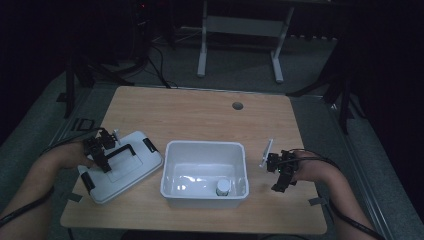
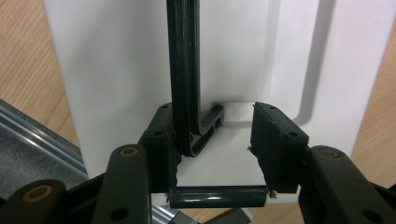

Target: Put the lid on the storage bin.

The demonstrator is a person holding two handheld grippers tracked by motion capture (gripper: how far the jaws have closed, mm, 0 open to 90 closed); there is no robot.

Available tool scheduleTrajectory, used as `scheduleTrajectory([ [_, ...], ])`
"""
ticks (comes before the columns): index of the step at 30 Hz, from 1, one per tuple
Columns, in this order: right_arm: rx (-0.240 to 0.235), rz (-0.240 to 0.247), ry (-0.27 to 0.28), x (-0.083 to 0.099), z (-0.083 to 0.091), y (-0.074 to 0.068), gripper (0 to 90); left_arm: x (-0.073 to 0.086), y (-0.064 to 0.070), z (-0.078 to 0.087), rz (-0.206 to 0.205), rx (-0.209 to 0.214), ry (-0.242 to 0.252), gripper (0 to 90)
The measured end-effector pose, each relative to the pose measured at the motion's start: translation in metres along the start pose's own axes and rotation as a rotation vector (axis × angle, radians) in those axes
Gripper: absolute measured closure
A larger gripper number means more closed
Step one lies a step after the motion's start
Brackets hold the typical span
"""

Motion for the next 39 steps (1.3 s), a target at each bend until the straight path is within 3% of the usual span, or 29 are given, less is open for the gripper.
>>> scheduleTrajectory([
  [3, 0.01, -0.012, -0.006, 0.006, -0.004, 0.001, 15.2, 0.0, 0.002, -0.004, 0.005, 0.004, -0.011, 56.6],
  [5, 0.011, -0.018, -0.012, 0.01, -0.007, 0.0, 15.2, 0.001, 0.004, -0.009, -0.012, 0.003, -0.036, 58.9],
  [11, 0.002, -0.04, -0.015, 0.014, -0.013, 0.001, 15.4, -0.003, 0.003, -0.01, -0.009, -0.014, -0.04, 67.1],
  [15, 0.008, -0.041, -0.02, 0.014, -0.014, 0.002, 15.5, -0.003, 0.003, -0.011, -0.02, 0.005, -0.035, 77.7],
  [18, 0.009, -0.048, -0.012, 0.014, -0.013, 0.002, 15.5, 0.0, 0.002, -0.012, -0.003, 0.031, -0.019, 82.3],
  [28, 0.001, -0.061, -0.019, 0.015, -0.015, 0.002, 15.7, -0.002, 0.001, -0.01, 0.011, 0.038, -0.031, 83.3],
  [39, 0.013, -0.064, -0.014, 0.017, -0.012, 0.002, 15.7, 0.003, 0.002, 0.004, -0.001, 0.068, 0.007, 83.4],
])
Point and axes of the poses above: each handheld gripper's, and its own axes: z roughly backward along the jaws, x roughly out of its underside, y roughly to its right, the point moved 2 cm from there along -z, roughly forward along the jaws, and after that the axes turned 14 degrees about y, right-handed, at the moved point
